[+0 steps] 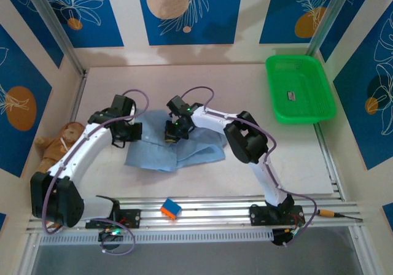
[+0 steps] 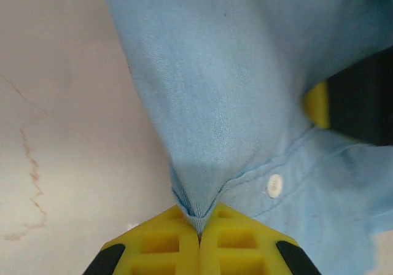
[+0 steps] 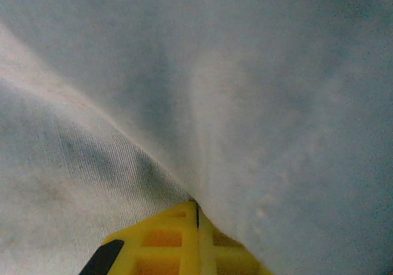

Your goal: Fold and stack the long sleeve shirts

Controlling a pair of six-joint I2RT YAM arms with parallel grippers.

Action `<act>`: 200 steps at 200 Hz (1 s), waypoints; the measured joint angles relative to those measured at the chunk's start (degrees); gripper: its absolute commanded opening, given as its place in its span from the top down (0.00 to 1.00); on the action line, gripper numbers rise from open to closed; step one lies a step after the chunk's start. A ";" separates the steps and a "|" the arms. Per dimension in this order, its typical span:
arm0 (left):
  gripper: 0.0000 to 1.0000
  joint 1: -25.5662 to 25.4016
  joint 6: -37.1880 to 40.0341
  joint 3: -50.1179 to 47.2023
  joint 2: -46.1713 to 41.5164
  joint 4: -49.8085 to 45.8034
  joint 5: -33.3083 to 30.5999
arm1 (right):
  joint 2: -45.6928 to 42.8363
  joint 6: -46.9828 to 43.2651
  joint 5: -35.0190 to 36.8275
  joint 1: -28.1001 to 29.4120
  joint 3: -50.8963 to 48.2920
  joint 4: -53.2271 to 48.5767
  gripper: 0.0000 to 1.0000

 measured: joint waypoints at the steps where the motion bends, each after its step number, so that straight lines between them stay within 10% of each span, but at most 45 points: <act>1: 1.00 0.00 0.22 0.39 -0.11 -0.20 0.07 | 0.04 0.15 0.00 0.04 0.07 0.13 1.00; 82: 1.00 -0.26 7.06 9.81 1.40 -6.34 3.32 | 3.41 8.76 -3.50 1.75 4.46 3.45 0.90; 200: 1.00 -1.29 12.68 15.47 5.73 -10.29 0.22 | -17.27 -10.60 -4.74 -11.80 -7.43 -8.31 0.69</act>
